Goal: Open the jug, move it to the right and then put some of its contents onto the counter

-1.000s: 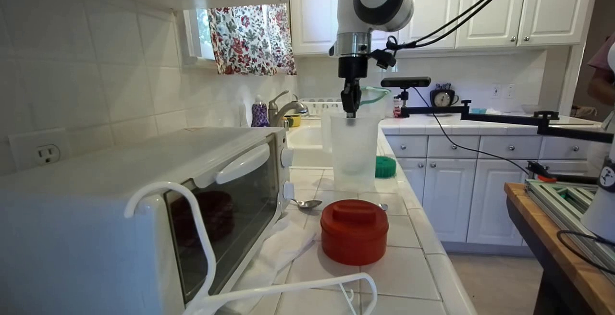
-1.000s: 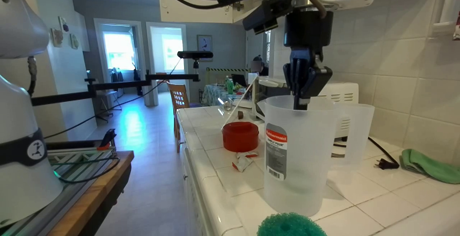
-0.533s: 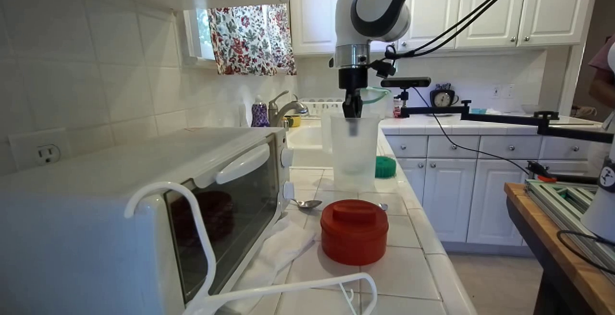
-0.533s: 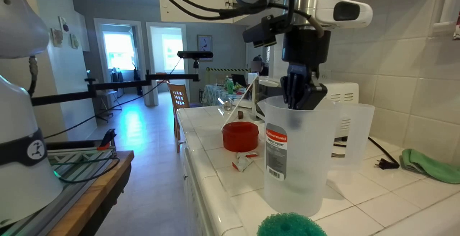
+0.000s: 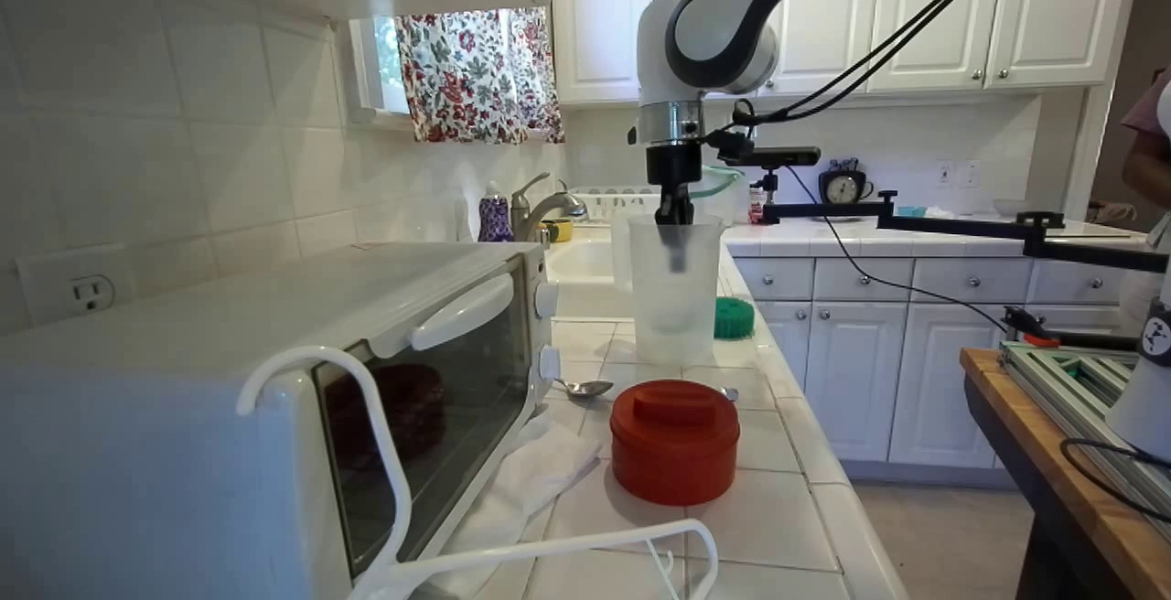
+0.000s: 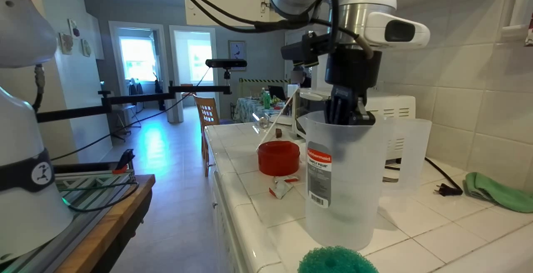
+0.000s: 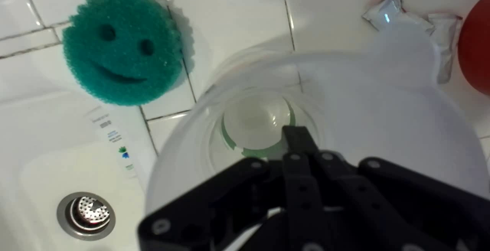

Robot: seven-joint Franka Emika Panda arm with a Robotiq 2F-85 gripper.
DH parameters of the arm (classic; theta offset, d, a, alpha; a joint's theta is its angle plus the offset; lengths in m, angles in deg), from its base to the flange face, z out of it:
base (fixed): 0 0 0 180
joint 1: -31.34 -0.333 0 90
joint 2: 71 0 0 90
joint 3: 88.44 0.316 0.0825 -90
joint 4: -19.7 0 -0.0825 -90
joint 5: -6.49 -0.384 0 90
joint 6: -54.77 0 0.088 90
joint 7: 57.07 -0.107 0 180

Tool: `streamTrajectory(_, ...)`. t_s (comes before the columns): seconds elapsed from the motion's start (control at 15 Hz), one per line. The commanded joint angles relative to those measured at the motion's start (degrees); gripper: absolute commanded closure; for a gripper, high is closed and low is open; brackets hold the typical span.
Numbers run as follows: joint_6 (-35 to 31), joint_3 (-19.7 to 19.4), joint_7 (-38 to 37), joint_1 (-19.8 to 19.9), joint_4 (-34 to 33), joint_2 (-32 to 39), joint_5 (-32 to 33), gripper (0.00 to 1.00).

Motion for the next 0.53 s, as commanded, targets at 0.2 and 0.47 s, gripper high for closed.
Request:
streamTrajectory(0.2, 0.09, 0.31, -1.39, 0.82, -0.65, 0.51, 0.29, 1.0)
streamTrajectory(0.47, 0.21, 0.25, -2.06, 0.94, -0.87, 0.28, 0.47, 1.0)
